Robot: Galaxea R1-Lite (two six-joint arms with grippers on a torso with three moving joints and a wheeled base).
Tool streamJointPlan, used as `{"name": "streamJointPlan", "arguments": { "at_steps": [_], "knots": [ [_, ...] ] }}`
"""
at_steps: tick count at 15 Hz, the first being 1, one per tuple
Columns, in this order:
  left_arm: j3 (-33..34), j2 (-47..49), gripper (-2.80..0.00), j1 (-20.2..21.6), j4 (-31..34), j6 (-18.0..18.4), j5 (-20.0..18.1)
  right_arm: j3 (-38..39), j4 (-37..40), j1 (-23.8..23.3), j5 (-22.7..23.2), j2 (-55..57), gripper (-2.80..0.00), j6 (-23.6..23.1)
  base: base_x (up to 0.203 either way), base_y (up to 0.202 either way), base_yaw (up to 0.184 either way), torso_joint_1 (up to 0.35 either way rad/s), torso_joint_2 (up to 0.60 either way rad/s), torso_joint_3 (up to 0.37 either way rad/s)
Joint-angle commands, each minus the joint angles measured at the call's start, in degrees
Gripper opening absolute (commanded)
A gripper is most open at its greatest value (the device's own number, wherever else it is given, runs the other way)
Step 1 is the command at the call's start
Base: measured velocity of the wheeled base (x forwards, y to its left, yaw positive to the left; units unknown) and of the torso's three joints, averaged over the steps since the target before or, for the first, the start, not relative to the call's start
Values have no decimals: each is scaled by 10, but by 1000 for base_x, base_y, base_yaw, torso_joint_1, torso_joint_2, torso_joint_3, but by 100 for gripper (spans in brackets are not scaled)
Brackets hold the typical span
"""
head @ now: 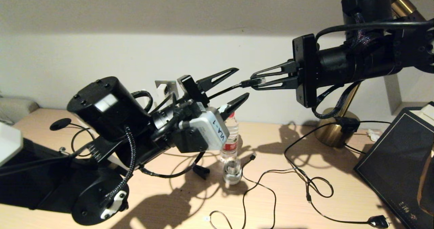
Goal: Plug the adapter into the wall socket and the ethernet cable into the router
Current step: Hand it to the other hand
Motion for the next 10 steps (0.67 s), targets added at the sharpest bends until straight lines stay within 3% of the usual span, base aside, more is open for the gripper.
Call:
{"name": "streamJointPlan", "arguments": {
  "at_steps": [1,10],
  "knots": [
    [1,0,-280,-3,-4,4,-1,-1,1,0,3,4,-280,4,0,0,0,0,0,0],
    [5,1,-280,-5,-4,1,0,-1,1,0,4,4,-280,4,0,0,0,0,0,0]
  ]
}}
